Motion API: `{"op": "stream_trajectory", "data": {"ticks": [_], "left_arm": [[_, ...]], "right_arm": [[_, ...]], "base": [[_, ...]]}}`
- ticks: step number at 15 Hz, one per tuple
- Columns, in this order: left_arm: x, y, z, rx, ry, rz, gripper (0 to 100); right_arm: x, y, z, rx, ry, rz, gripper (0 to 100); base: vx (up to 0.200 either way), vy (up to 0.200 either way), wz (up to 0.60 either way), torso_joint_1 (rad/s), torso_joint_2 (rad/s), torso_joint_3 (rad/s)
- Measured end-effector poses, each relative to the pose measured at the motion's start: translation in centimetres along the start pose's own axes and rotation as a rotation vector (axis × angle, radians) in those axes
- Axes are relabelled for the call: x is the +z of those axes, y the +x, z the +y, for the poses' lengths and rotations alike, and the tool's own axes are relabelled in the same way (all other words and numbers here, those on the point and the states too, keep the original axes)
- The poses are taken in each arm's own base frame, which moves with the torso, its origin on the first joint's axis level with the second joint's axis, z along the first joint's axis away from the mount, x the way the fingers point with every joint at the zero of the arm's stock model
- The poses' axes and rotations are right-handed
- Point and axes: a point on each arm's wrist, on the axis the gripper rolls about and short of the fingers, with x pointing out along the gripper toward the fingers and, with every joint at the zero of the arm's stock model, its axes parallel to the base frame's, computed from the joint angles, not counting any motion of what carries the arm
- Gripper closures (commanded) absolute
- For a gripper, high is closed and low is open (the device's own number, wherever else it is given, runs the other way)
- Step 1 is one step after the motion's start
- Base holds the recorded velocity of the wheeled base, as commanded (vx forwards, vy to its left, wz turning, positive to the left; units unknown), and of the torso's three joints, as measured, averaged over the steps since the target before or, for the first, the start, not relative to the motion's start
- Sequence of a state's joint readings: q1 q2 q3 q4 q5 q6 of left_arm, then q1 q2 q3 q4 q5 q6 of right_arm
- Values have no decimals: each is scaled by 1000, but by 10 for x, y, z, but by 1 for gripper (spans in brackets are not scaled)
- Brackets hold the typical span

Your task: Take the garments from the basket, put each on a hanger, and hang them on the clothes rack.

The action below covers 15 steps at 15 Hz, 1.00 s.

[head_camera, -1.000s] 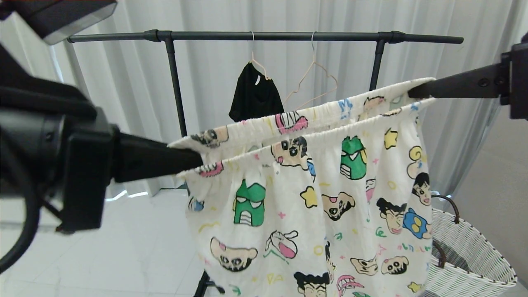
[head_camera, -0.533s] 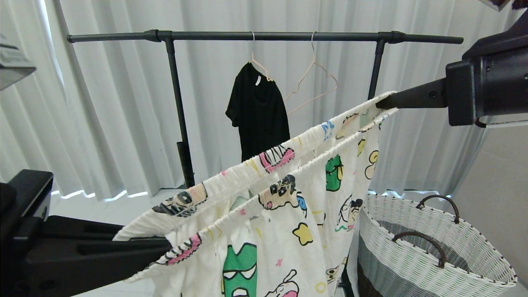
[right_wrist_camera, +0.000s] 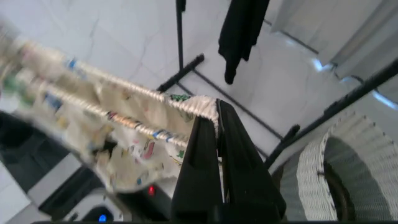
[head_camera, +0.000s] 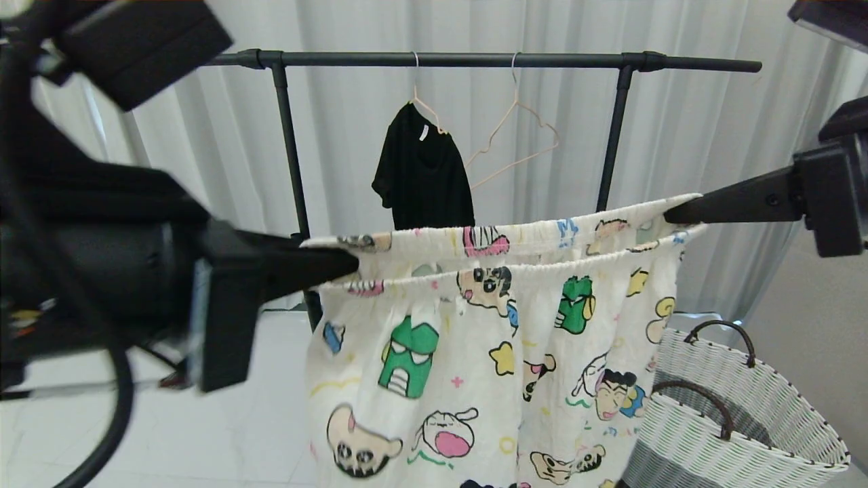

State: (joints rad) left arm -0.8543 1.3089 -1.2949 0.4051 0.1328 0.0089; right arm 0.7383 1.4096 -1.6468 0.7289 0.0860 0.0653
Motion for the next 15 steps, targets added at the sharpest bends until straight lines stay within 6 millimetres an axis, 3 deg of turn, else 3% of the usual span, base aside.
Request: {"op": "stream_trajectory", "data": {"ticks": [3,8,9,15], "left_arm": [[10,35,7,116,5,-14,100],[8,47,7,121,6,13,100],[8,48,7,121,7,15,100],[6,52,12,144,0,31,100]], "right_arm": [[-6,-15,1,2,0,-5,100],[-7,-22,1,3,0,-17,100],[-8,-22,1,1,0,-15,0],[-13,-27,-2,-19,11,-14,0]], "base": [[0,0,0,0,0,0],[0,0,0,0,0,0],[0,0,0,0,0,0],[0,0,0,0,0,0]]}}
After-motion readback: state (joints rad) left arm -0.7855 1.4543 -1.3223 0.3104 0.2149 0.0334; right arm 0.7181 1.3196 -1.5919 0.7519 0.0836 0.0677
